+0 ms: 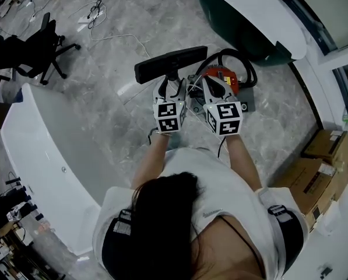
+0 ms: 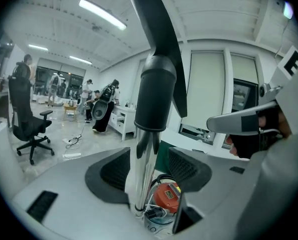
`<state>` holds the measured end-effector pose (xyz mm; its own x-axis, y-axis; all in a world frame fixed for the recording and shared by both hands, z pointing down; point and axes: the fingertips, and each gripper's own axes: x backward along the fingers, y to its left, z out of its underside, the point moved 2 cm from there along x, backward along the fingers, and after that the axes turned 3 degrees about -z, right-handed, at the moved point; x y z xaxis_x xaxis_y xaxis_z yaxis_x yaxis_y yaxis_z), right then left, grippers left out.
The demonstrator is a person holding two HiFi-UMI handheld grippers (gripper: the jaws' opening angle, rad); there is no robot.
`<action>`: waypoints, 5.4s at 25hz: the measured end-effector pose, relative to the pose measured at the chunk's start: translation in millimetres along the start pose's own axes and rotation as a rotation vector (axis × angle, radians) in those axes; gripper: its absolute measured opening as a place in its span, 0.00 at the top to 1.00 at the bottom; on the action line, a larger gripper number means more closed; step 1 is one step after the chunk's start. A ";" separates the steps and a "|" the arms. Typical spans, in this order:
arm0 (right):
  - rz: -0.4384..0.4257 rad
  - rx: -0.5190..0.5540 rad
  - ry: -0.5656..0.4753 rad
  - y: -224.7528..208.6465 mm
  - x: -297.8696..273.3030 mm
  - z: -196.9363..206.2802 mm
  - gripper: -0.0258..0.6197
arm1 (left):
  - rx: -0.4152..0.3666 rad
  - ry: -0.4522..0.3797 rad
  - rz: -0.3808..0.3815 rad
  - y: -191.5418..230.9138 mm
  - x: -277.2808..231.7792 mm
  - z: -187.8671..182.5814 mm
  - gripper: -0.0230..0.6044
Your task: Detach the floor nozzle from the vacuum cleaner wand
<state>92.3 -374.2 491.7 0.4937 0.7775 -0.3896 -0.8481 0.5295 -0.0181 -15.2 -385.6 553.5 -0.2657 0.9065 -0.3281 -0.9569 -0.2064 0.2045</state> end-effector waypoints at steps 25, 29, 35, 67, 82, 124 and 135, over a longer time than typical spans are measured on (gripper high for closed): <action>0.011 0.016 -0.027 -5.6 -0.8 -12.7 0.93 | -0.066 0.042 0.002 4.4 -21.2 12.9 0.72; -0.003 0.026 -0.021 -3.3 -3.2 -14.8 0.93 | -0.060 0.042 0.024 4.5 -22.0 11.4 0.72; -0.014 0.049 -0.021 -2.2 -3.5 -17.4 0.92 | -0.063 0.044 0.040 3.2 -20.2 12.4 0.72; -0.072 0.661 0.050 12.0 -39.0 -56.7 0.53 | -0.076 0.066 0.070 9.8 -23.4 9.5 0.72; -0.159 0.827 0.079 15.7 -60.3 -62.0 0.52 | -0.070 0.065 0.080 9.1 -23.5 11.5 0.72; -0.307 1.133 0.131 40.3 -80.3 -60.2 0.60 | -0.078 0.050 0.195 2.5 -19.0 13.5 0.72; -0.285 1.141 0.125 37.9 -77.6 -61.7 0.60 | -0.075 0.050 0.188 3.5 -20.2 13.1 0.72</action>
<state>9.9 -435.5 464.5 0.5610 0.5772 -0.5934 -0.0164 0.7244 0.6892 -11.6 -399.8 572.9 -0.4444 0.8302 -0.3365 -0.8953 -0.3989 0.1982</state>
